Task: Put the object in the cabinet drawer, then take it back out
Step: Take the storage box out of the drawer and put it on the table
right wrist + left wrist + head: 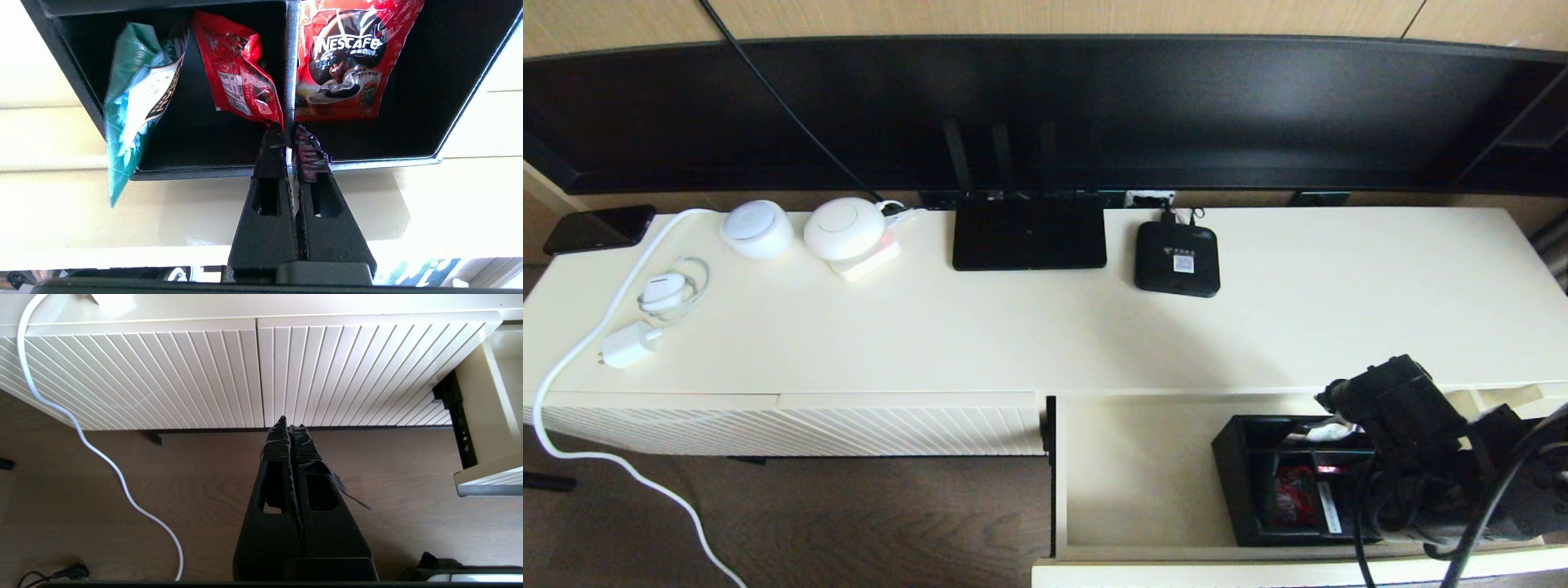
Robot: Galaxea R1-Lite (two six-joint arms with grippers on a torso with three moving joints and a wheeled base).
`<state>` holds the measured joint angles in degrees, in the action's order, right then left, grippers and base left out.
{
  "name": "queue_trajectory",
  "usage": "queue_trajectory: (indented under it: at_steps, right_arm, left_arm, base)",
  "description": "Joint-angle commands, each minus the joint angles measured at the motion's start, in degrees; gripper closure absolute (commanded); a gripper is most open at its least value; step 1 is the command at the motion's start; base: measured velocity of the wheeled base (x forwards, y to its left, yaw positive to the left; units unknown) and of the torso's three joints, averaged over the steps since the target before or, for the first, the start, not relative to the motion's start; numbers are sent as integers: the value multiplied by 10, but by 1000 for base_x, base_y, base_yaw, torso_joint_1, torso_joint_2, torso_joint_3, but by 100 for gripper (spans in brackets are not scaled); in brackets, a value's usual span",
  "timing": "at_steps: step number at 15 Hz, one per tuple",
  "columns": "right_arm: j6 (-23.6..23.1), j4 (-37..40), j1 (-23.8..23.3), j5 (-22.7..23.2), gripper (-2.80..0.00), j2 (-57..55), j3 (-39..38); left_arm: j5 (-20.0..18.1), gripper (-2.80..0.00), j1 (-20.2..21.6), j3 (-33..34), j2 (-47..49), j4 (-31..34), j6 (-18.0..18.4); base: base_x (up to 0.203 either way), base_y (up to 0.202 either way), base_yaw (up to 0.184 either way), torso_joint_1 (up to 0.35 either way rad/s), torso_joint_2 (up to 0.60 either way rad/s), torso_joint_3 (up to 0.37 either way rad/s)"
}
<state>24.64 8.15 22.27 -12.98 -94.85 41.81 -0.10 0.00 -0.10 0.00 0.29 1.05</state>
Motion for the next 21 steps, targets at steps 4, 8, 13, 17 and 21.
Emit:
queue_trajectory:
  at_steps: [4,8,13,17,21]
  right_arm:
    - [1,1,3,-9,0,17,-2]
    - [1,4,3,-35,0,20,3]
    - [1,3,3,-35,0,22,5]
    - [1,2,2,-36,0,23,6]
    - [-1,-1,0,-37,0,23,12]
  left_arm:
    - [0,0,0,0,1,0,0]
    - [0,0,0,0,1,0,0]
    - [0,0,0,0,1,0,0]
    - [0,0,0,0,1,0,0]
    - [0,0,0,0,1,0,0]
  base:
    - [0,0,0,0,0,0]
    - [0,0,0,0,0,0]
    - [0,0,0,0,0,0]
    - [0,0,0,0,0,0]
    - [0,0,0,0,0,0]
